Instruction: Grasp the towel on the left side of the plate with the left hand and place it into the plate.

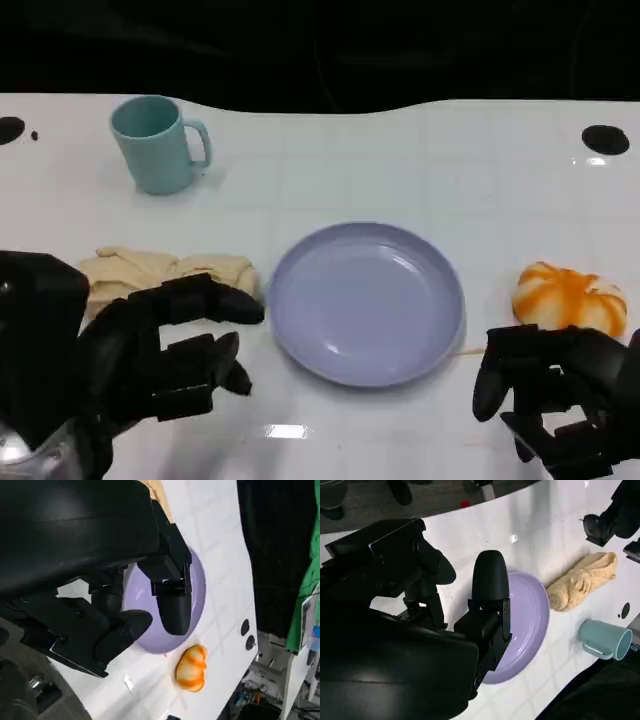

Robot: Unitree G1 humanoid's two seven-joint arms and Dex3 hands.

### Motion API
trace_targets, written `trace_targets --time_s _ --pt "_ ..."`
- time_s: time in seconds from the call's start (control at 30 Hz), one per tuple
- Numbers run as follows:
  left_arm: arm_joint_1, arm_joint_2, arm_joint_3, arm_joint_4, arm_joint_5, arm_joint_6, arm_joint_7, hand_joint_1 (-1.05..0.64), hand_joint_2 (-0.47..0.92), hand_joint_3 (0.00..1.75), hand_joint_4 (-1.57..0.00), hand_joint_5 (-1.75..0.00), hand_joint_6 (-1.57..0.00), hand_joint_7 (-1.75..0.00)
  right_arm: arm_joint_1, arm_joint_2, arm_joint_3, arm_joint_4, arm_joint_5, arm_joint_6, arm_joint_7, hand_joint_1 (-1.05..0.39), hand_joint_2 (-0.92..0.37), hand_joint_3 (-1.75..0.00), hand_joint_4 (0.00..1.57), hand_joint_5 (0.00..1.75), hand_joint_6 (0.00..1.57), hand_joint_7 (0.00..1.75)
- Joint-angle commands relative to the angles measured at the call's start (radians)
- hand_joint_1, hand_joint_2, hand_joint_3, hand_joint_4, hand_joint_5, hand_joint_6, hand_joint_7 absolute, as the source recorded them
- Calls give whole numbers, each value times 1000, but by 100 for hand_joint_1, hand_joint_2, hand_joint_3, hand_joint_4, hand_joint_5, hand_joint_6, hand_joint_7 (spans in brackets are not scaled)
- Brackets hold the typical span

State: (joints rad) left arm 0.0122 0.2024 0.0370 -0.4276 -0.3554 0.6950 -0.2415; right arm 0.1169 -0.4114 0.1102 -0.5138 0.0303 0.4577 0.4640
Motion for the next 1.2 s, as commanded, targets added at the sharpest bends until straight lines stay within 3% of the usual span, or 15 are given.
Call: trace_targets --time_s 0.03,0.13,0.23,0.43,0.7,1.2 --pt "20 56 -56 35 155 -224 -5 -24 73 61 -57 -102 -70 -37 -4 -9 -1 -13 3 -3 0 7 -58 -109 70 169 67 145" --pt "21 72 -75 70 231 -324 -2 -27 87 34 -54 -80 -66 -14 -3 -10 1 -18 2 2 0 7 -58 -109 70 169 67 145" --pt "17 85 -82 93 287 -383 3 -30 92 24 -45 -65 -58 -5 0 -7 2 -25 5 10 -2 7 -58 -109 70 170 68 145" --pt "-20 157 -133 134 474 -504 1 -43 92 15 -28 -51 -42 0 -2 -4 9 -30 3 18 -7 7 -58 -109 69 169 67 145" --pt "-148 273 -270 162 809 -433 -33 -53 92 3 -12 -42 -24 0 -4 -4 12 -31 8 22 -9 6 -58 -109 69 169 68 144" --pt "-399 232 -443 598 1083 -474 14 -58 90 0 -21 -31 -29 -2 6 -6 16 -48 5 31 -9 6 -58 -108 70 169 68 144"
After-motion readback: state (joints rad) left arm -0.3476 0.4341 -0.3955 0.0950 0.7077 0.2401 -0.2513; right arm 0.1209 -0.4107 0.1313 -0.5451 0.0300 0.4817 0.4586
